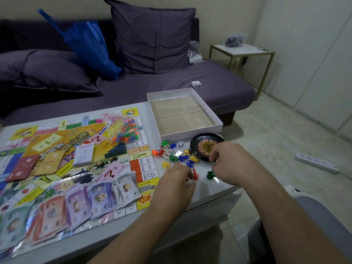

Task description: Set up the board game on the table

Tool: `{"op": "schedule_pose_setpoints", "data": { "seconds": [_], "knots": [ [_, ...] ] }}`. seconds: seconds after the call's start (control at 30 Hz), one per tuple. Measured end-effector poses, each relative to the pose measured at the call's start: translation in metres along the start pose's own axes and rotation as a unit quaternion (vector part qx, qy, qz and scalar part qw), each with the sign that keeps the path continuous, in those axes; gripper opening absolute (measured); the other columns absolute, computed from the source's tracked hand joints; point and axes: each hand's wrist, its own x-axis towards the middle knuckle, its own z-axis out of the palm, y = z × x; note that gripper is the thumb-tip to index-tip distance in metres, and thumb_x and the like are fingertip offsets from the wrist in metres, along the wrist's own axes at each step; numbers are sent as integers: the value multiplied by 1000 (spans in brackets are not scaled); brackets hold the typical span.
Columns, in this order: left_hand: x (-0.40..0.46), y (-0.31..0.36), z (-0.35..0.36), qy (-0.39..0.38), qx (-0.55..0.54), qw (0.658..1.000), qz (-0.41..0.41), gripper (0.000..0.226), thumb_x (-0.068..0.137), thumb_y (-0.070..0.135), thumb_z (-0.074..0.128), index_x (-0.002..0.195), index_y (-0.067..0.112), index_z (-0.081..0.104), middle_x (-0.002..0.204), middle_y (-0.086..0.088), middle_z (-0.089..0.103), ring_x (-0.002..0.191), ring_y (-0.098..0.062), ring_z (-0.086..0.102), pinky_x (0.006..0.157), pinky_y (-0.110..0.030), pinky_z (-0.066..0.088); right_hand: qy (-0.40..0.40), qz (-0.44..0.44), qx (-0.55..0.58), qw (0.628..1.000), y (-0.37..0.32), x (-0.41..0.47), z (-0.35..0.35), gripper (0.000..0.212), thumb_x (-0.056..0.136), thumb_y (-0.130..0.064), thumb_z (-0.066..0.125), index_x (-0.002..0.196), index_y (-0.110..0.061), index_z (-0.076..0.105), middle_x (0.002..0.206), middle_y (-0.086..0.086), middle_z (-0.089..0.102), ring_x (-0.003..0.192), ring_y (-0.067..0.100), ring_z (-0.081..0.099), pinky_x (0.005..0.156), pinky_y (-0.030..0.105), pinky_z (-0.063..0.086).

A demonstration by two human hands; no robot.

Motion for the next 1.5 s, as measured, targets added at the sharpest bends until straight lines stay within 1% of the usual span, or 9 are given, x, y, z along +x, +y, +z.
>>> {"op": "schedule_pose_setpoints", "data": {
  "seconds": [0.17,0.27,0.43,0.57,0.7,0.83,1.03,1.33,1.5],
  "knots": [
    [4,0,0,42,-13,998,-37,19,100,22,65,119,27,63,114,11,61,103,-7,58,91,-27,55,35,-57,29,997,-10,8,12,30,93,-7,63,107,-31,73,103,-2,70,95,19,64,83,31,57],
    [15,-7,-3,69,16,996,-50,34,100,23,66,133,29,63,127,8,60,113,-10,56,97,-29,54,38,-88,20,995,-25,18,26,26,92,-16,71,113,-32,75,99,-6,73,91,17,66,82,36,61],
    [26,-14,-8,13,104,994,-26,35,101,22,65,136,29,67,124,4,58,110,-14,52,94,-31,53,5,-101,-63,993,-37,26,33,32,88,-14,74,114,-33,77,95,-3,69,77,19,57,61,28,44],
    [35,-15,-12,-26,123,991,-40,33,98,14,69,129,26,70,123,2,61,108,-16,57,97,-35,54,21,-96,-66,993,-36,28,36,29,91,-14,72,113,-31,79,104,0,72,84,21,60,65,31,50],
    [34,-18,-15,-17,117,992,-43,25,99,19,69,123,27,71,120,3,60,107,-15,55,94,-32,53,7,-100,-60,993,-35,30,36,36,89,-9,69,115,-32,78,108,-1,74,92,21,66,70,34,58],
    [27,-20,-20,-17,101,993,-58,29,99,28,69,127,34,70,127,5,53,114,-14,50,96,-29,50,19,-95,-63,993,-38,30,36,36,92,-10,69,118,-32,77,105,0,74,85,20,60,64,30,48],
    [18,-17,-23,-30,82,994,-60,26,98,29,70,123,35,72,122,7,53,109,-12,49,95,-31,51,15,-94,-85,992,-43,26,37,43,89,-7,69,125,-31,73,112,1,72,101,23,68,69,32,51],
    [5,-10,-24,-33,61,997,-41,39,93,35,68,131,33,61,121,9,44,112,-8,42,96,-29,50,21,-98,-80,992,-43,26,41,23,89,-11,71,102,-28,77,105,0,72,93,23,68,70,34,55],
    [2,-10,-22,-23,62,998,-22,42,93,44,69,132,30,60,120,9,44,113,-10,43,97,-30,52,42,-74,-44,995,-33,32,40,24,82,-8,69,96,-27,72,99,-3,70,91,22,66,78,39,62]
  ]
}}
